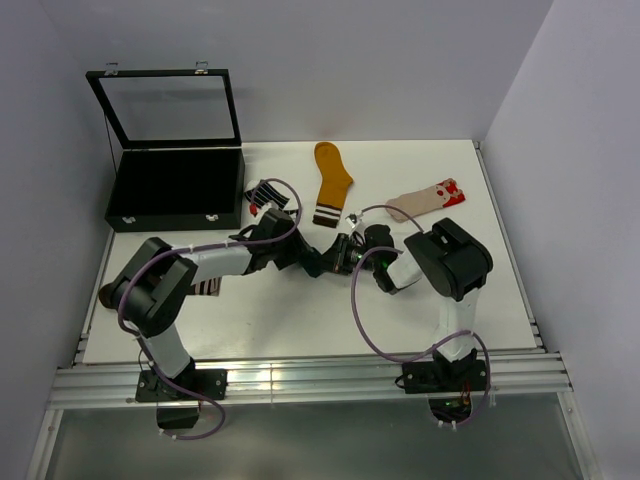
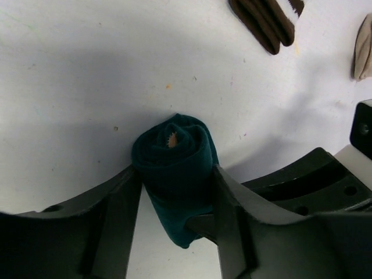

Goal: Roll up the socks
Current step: Roll the sock at the center of the board.

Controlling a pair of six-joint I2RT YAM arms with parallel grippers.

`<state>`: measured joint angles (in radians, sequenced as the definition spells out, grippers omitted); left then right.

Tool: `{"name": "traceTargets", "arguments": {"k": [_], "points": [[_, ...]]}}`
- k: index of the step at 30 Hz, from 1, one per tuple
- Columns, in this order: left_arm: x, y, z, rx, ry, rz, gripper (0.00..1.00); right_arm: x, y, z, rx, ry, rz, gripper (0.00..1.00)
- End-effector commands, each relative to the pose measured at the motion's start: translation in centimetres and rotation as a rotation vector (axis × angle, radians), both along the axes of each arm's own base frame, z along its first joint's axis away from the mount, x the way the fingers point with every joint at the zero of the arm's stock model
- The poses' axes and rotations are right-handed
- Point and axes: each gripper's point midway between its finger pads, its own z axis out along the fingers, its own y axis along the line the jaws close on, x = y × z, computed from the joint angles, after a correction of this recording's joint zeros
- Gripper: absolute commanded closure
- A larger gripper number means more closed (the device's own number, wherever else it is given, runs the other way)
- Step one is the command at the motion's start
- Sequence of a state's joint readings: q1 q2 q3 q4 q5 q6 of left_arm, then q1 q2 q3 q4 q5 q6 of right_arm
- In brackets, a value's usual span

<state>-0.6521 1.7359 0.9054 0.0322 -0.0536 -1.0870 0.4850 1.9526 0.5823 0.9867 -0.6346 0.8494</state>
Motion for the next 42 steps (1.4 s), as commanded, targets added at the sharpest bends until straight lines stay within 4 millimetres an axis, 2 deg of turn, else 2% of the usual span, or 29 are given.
{"name": "traceTargets", "arguments": {"k": [1, 3, 6, 10, 11, 14, 16, 18, 19, 21, 22, 24, 26, 31, 39, 42], "points": [[-0.1, -0.3, -0.9, -0.007, 0.02, -0.006, 0.47, -1.2, -1.0, -2.9, -0.059, 0.121, -0.013, 1.0], [0.1, -0.3, -1.3, 0.004, 0.027, -0.004, 0.53, -1.0, -1.2, -3.2, -0.089, 0.106, -0.016, 1.0], [0.1, -0.3, -1.6, 0.016, 0.039, -0.006, 0.67, -0.9, -1.5, -3.0, -0.124, 0.078, -0.025, 0.95], [0.3, -0.1, -1.9, 0.038, 0.046, -0.005, 0.76, -0.6, -1.9, -1.9, -0.18, 0.014, -0.035, 0.79], [-0.2, 0.3, -2.5, 0.064, 0.072, -0.006, 0.76, -0.5, -2.1, -1.7, -0.2, -0.005, -0.045, 0.71], [-0.1, 0.6, -2.5, 0.087, 0.072, -0.01, 0.77, 0.1, -2.6, -0.4, -0.289, -0.095, -0.063, 0.63], [-0.1, 0.6, -2.5, 0.102, 0.071, -0.015, 0.77, 0.8, -3.0, 1.1, -0.383, -0.191, -0.09, 0.53], [0.0, 0.7, -2.4, 0.11, 0.071, -0.016, 0.77, 1.2, -3.4, 2.1, -0.464, -0.285, -0.104, 0.49], [-0.2, 0.7, -2.5, 0.117, 0.074, -0.022, 0.77, 1.1, -2.6, 3.6, -0.475, -0.342, -0.1, 0.48], [-0.1, 0.6, -2.5, 0.121, 0.075, -0.03, 0.77, 1.5, -3.4, 4.0, -0.574, -0.409, -0.142, 0.44], [-0.2, 0.7, -2.6, 0.127, 0.08, -0.032, 0.77, 1.3, -2.7, 4.8, -0.585, -0.444, -0.139, 0.44], [-0.1, 0.5, -2.5, 0.13, 0.077, -0.04, 0.76, 1.6, -3.0, 5.0, -0.653, -0.496, -0.155, 0.42], [-0.2, 0.4, -2.5, 0.136, 0.077, -0.046, 0.76, 1.5, -2.3, 5.7, -0.684, -0.542, -0.149, 0.41], [-0.1, 0.4, -2.3, 0.138, 0.075, -0.046, 0.76, 0.9, -0.3, 5.6, -0.756, -0.628, -0.102, 0.4], [-0.1, 0.3, -2.5, 0.138, 0.08, -0.049, 0.76, -0.1, 1.2, 2.9, -0.841, -0.668, -0.024, 0.4], [-0.1, 0.2, -2.5, 0.137, 0.079, -0.052, 0.76, -0.1, 1.2, 1.7, -0.89, -0.669, -0.02, 0.41]]}}
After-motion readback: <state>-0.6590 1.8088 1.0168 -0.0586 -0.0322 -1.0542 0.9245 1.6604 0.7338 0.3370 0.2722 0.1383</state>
